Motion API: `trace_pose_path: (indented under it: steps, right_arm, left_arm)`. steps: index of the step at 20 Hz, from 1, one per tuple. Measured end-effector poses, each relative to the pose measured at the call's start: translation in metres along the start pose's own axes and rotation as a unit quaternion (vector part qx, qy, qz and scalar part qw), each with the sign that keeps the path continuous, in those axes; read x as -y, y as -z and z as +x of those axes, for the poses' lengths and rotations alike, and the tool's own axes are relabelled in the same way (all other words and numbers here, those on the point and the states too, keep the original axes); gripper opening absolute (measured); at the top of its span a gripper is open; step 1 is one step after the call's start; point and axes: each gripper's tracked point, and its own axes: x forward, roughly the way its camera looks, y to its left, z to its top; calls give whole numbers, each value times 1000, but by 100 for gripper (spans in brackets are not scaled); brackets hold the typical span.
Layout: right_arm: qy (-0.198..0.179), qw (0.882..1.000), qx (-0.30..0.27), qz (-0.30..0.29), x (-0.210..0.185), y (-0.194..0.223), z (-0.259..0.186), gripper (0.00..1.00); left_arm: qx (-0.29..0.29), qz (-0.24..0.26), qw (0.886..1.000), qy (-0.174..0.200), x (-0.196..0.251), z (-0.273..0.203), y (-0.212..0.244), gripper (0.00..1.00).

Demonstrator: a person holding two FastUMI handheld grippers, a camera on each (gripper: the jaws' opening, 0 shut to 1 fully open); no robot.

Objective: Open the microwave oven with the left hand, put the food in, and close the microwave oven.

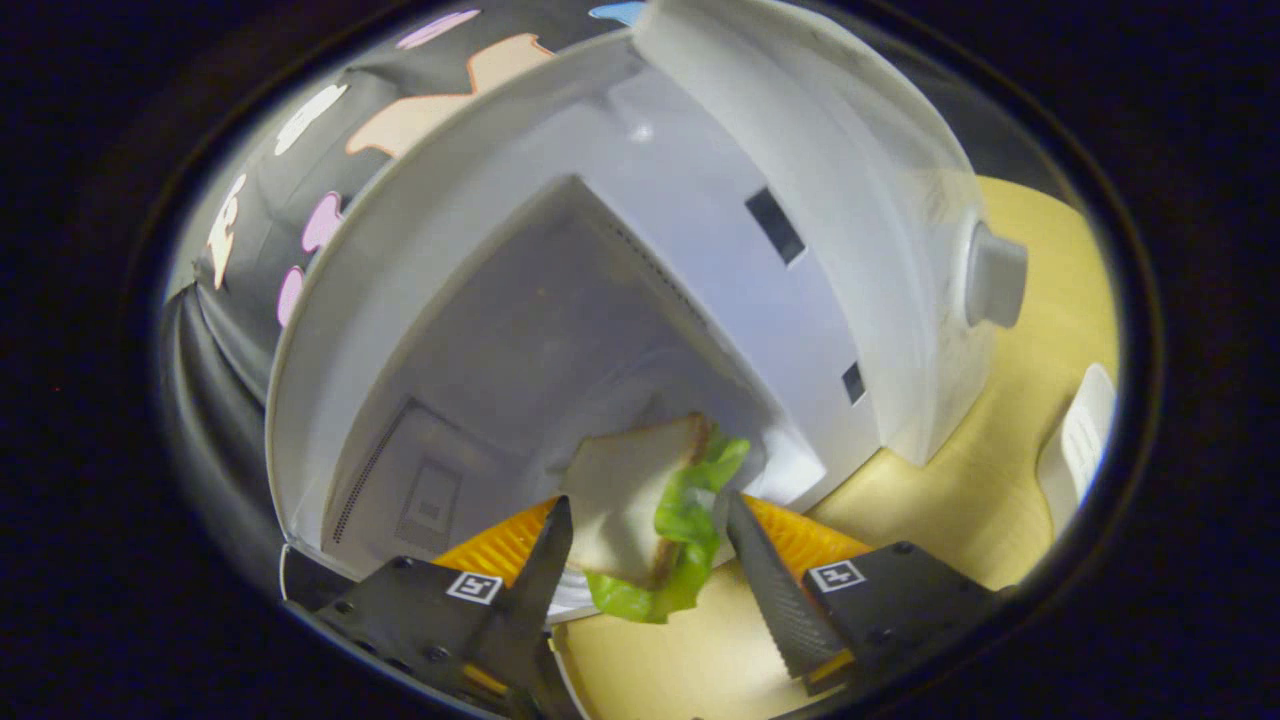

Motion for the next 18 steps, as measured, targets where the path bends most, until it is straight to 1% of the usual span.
trace_pose_path:
  steps: [1, 2, 3, 4, 6, 7, 8, 12, 14, 15, 16, 17, 18]
  right_arm:
    - [2, 1000, 10, -5, 1, -6, -2, 87]
    - [7, 1000, 17, -9, 6, -10, -2, 99]
    - [8, 1000, 24, -14, 9, -16, -6, 99]
    - [10, 999, 29, -19, 12, -19, -8, 99]
    - [10, 999, 39, -31, 13, -27, -21, 99]
    - [4, 998, 43, -35, 10, -29, -30, 99]
    - [-3, 998, 48, -41, 6, -33, -39, 99]
    - [-26, 997, 51, -49, -5, -37, -83, 100]
    - [-32, 996, 56, -63, -4, -40, -111, 99]
    - [-32, 995, 58, -73, -2, -41, -125, 91]
    - [-34, 994, 59, -81, 0, -40, -140, 99]
    - [-32, 994, 56, -88, 4, -39, -152, 99]
    - [-34, 994, 54, -93, 6, -38, -161, 100]
  left_arm:
    - [1, -2, 1000, 2, 1, 0, -1, 95]
    - [1, -3, 1000, 4, 1, 0, 0, 91]
    - [0, -4, 1000, 5, 1, 0, 2, 91]
    - [0, -6, 1000, 6, 1, -1, 2, 95]
    - [4, -9, 1000, 9, 2, -1, 1, 95]
    - [6, -10, 1000, 11, 2, -1, 1, 91]
    - [6, -12, 1000, 15, 3, -1, 1, 95]
    - [1, -12, 1000, 29, 8, 0, 4, 93]
    - [5, -10, 999, 37, 12, 0, 2, 90]
    - [6, -9, 999, 41, 14, 1, 3, 89]
    - [6, -8, 999, 48, 17, 1, 2, 81]
    - [7, -7, 998, 56, 22, 2, 1, 75]
    - [6, -5, 998, 63, 25, 3, 2, 72]
